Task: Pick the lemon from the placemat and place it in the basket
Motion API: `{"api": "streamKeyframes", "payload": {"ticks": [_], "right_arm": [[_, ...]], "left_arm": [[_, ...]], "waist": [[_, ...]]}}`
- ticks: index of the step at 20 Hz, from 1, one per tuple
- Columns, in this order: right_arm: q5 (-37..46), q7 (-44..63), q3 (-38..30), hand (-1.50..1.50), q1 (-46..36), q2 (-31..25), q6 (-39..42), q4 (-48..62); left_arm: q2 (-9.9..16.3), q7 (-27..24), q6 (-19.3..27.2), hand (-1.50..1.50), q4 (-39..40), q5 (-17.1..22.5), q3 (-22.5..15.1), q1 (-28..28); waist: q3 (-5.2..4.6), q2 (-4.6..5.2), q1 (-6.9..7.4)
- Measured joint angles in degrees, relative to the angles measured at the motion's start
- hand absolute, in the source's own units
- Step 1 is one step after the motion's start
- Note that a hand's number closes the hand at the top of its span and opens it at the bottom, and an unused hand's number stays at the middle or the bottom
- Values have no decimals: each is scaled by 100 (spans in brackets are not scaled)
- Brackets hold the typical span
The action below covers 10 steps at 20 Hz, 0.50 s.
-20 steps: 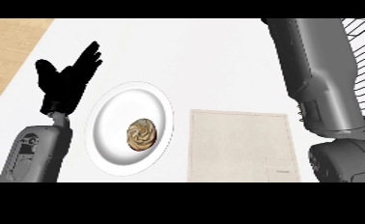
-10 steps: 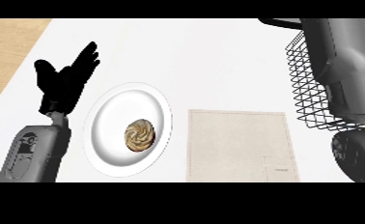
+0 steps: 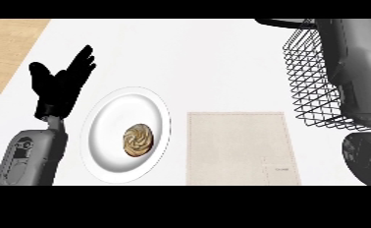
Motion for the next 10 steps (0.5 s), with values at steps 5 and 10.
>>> {"api": "streamKeyframes", "payload": {"ticks": [5, 10], "right_arm": [[380, -10, -360, 150, 229, 196, -23, -56], [581, -67, -657, 150, 502, 394, -269, -250]], "left_arm": [[-8, -17, 38, 0, -6, 12, 47, 77], [72, 7, 11, 0, -14, 38, 124, 147]], "waist": [[7, -38, -96], [17, -74, -189]]}}
